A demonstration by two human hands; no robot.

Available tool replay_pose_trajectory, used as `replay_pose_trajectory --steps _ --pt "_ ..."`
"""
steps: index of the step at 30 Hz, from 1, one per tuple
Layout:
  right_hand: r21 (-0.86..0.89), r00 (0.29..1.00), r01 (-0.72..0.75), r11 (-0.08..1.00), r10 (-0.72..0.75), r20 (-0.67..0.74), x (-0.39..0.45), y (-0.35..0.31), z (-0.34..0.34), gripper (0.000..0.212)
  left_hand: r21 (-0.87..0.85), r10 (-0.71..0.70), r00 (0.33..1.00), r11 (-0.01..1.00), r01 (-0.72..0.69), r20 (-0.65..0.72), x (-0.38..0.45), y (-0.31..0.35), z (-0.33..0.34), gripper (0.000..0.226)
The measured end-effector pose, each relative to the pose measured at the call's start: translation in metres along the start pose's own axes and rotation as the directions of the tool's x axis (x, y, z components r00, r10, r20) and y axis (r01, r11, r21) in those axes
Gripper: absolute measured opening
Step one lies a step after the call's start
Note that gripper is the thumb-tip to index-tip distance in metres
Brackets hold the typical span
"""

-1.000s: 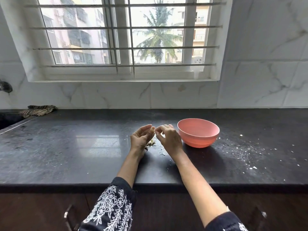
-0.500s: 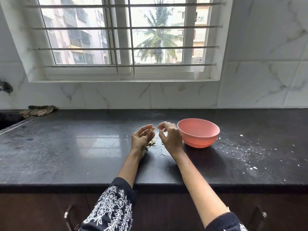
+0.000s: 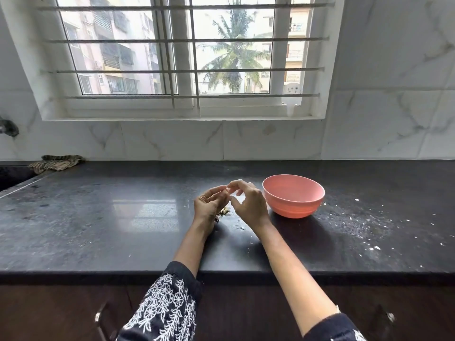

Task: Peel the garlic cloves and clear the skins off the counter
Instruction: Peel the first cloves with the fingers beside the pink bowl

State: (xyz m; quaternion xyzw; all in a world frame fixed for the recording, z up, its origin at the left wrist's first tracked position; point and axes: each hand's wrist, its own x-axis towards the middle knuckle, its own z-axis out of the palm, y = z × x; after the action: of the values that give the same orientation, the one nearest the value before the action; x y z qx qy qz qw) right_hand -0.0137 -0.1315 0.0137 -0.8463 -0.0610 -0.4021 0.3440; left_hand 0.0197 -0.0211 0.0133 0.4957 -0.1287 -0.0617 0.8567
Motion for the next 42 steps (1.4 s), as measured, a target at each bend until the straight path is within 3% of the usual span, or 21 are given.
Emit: replay_pose_trajectory --steps 13,20,29,42 --pt "0.025 0.999 -0.026 0.999 0.025 0.046 -0.0001 0.0002 0.0008 0.018 0.069 -0.028 0.998 0.997 0.024 0.059 0.0033 -0.0029 -0.0021 0.013" --pt "0.051 0.999 -0.037 0.998 0.039 -0.031 0.0002 -0.0027 -0.0016 0.017 0.01 -0.043 0.998 0.999 0.043 0.042 0.0029 -0.0018 -0.0011 0.012" --pt "-0.051 0.999 -0.049 0.997 0.05 0.012 -0.0013 -0.0028 -0.003 0.014 0.021 -0.005 1.0 1.0 0.005 0.01 0.0024 -0.002 -0.0017 0.011" --pt "-0.156 0.998 -0.034 0.987 0.041 0.043 -0.0019 -0.0024 -0.0037 0.011 0.192 0.043 0.999 0.98 -0.044 0.012 0.0003 -0.0026 -0.0014 0.015"
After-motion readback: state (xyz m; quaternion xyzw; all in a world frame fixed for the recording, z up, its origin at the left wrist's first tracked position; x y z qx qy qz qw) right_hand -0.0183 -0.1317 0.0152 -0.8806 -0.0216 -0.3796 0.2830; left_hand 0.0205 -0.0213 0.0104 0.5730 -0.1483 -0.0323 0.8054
